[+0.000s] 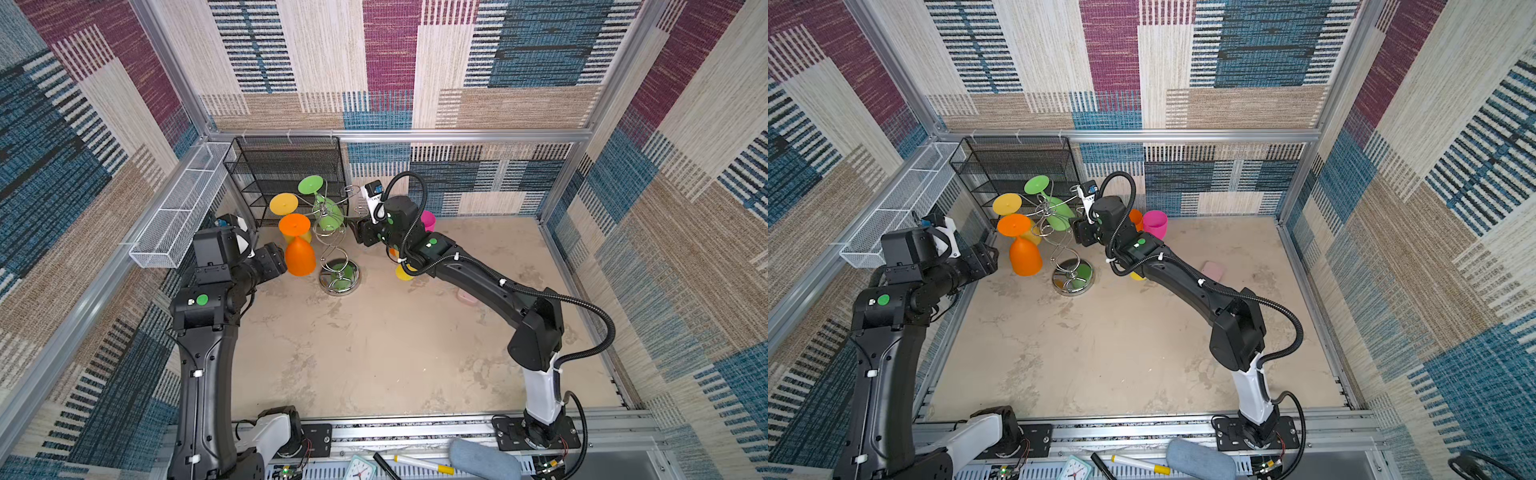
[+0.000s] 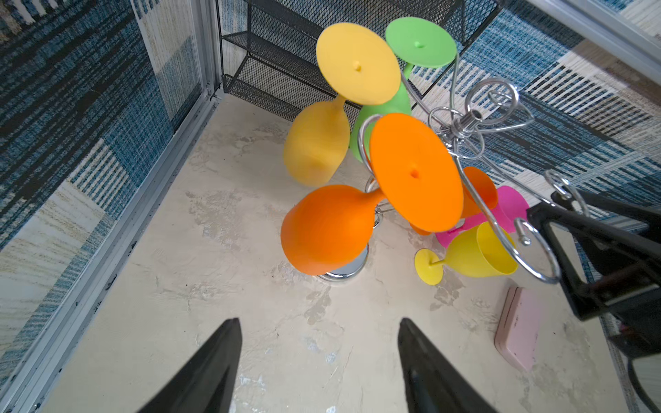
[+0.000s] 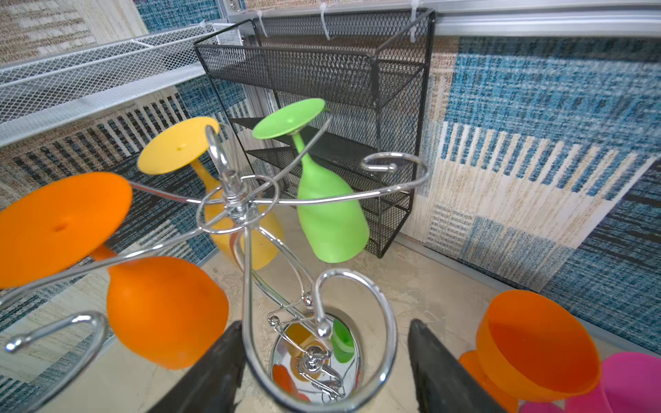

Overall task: Take the wine glass off the wine glass rack
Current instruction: Rotate the wine glass rack at the top-left of the table.

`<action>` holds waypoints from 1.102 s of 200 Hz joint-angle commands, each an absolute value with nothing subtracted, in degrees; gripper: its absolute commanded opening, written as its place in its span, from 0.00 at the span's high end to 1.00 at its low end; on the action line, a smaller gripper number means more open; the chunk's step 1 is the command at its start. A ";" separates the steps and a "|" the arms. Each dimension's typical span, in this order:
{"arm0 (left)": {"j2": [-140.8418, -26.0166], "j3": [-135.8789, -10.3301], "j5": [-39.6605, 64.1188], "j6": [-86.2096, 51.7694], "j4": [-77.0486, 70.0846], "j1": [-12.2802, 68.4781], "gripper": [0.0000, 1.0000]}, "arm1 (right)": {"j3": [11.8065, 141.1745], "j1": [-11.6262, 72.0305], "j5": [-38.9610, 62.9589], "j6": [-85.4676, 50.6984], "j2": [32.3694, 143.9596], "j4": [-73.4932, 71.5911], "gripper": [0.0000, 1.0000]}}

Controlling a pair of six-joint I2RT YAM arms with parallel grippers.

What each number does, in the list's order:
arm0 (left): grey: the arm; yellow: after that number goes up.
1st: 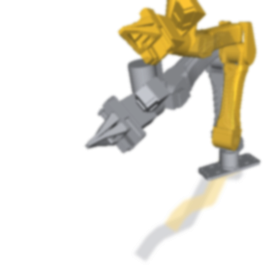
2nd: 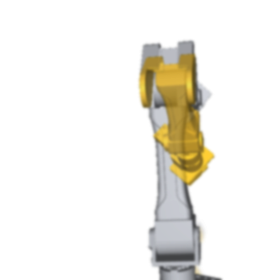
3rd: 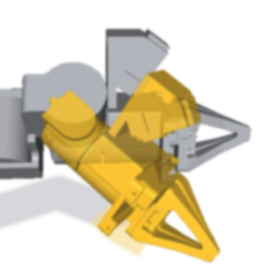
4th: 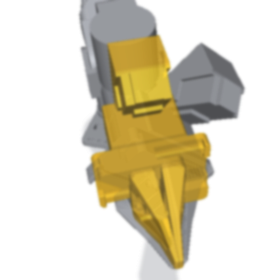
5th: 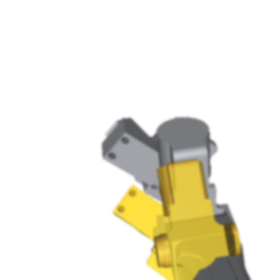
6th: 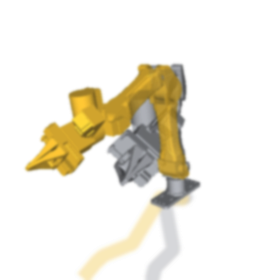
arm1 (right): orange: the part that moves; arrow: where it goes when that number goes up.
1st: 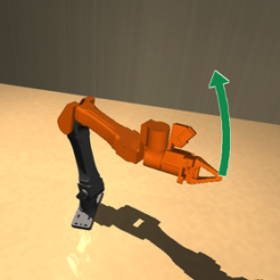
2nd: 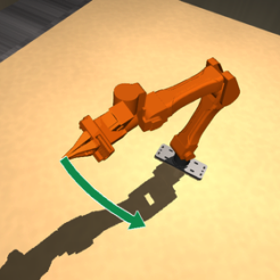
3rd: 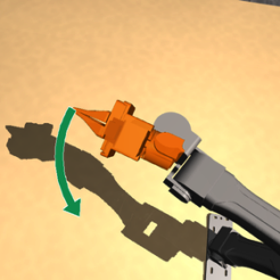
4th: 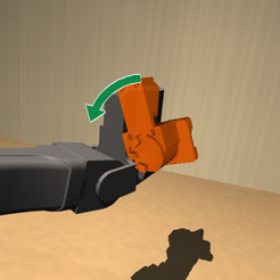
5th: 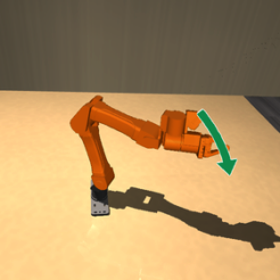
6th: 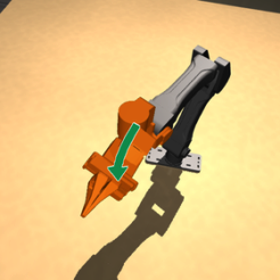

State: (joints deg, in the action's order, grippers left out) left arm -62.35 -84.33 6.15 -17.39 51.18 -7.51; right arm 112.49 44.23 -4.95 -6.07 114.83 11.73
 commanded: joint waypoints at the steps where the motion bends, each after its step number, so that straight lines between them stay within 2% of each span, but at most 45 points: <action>1: -61.71 -84.48 5.89 -18.26 50.60 -7.65 0.28 | 112.79 43.22 -3.03 -7.39 114.43 9.75 0.28; 60: -60.83 -84.25 6.68 -18.68 51.04 -7.82 0.28 | 113.97 41.06 -2.24 -8.44 114.05 11.10 0.27; 149: -60.96 -81.03 8.27 -19.69 48.95 -8.35 0.29 | 94.61 43.48 -0.68 -9.96 97.79 1.44 0.22; 220: -61.30 -81.35 8.96 -19.78 48.53 -9.04 0.29 | 100.14 50.33 -1.38 -8.81 102.21 3.00 0.21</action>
State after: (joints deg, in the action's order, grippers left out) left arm -61.30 -81.12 7.99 -19.35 50.13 -8.71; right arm 97.80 49.19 -0.67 -9.41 100.55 3.66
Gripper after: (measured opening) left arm 0.713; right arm 0.788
